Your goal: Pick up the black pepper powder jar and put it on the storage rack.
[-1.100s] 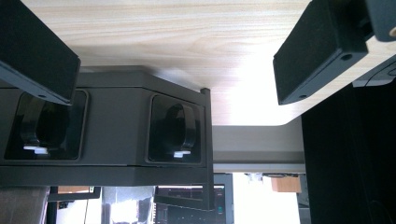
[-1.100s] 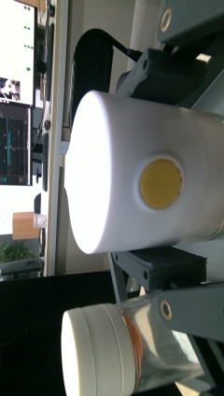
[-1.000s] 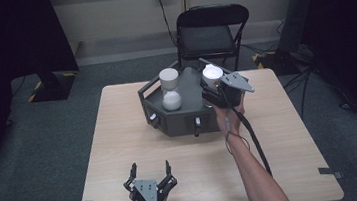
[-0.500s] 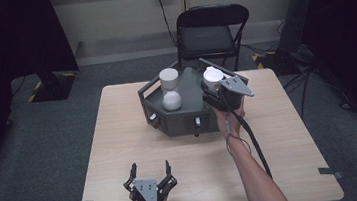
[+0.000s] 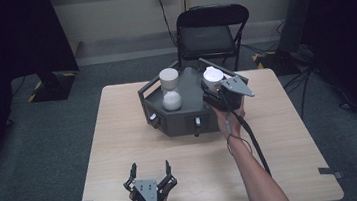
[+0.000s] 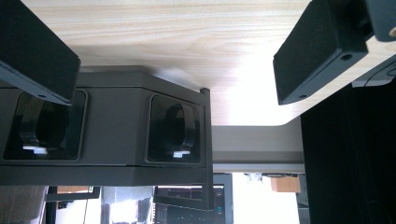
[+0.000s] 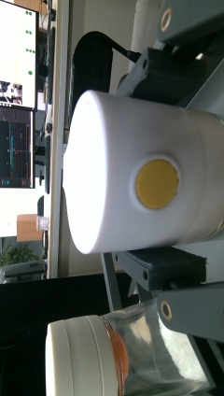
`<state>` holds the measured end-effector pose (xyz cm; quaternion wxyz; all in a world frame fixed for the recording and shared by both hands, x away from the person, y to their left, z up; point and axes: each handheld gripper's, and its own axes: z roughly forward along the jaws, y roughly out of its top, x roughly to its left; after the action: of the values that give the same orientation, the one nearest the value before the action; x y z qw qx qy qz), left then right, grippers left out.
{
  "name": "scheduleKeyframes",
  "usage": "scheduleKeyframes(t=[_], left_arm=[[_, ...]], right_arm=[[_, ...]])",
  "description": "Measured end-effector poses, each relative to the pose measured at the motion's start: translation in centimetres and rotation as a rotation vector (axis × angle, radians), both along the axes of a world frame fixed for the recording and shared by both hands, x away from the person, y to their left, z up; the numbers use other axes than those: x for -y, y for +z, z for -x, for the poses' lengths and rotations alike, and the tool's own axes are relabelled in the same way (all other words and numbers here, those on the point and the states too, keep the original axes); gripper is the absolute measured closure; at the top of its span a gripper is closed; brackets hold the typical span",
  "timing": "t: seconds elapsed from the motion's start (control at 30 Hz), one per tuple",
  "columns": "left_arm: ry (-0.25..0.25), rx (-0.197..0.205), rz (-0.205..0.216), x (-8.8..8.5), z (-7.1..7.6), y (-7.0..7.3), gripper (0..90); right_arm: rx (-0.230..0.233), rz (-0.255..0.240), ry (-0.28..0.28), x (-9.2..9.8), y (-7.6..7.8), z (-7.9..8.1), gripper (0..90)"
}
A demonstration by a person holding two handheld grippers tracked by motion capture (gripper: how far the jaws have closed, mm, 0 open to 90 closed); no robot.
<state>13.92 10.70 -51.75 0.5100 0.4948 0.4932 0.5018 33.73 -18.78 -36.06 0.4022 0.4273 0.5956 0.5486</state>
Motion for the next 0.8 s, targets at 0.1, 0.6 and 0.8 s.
scheduleKeyframes(t=[0.1, 0.6, 0.8], left_arm=[[0.0, 0.0, 0.0, 0.0, 0.0, 0.0, 0.0], [0.001, 0.0, 0.0, 0.01, 0.0, 0.0, 0.0], [0.001, 0.0, 0.0, 0.02, 0.0, 0.0, 0.0]], right_arm=[[-0.005, 0.0, 0.003, 0.08, 0.12, -0.02, 29.8], [0.008, -0.011, -0.035, -0.05, 0.24, -0.08, 0.0], [-0.006, -0.01, -0.026, 0.15, 0.18, -0.01, 0.0]])
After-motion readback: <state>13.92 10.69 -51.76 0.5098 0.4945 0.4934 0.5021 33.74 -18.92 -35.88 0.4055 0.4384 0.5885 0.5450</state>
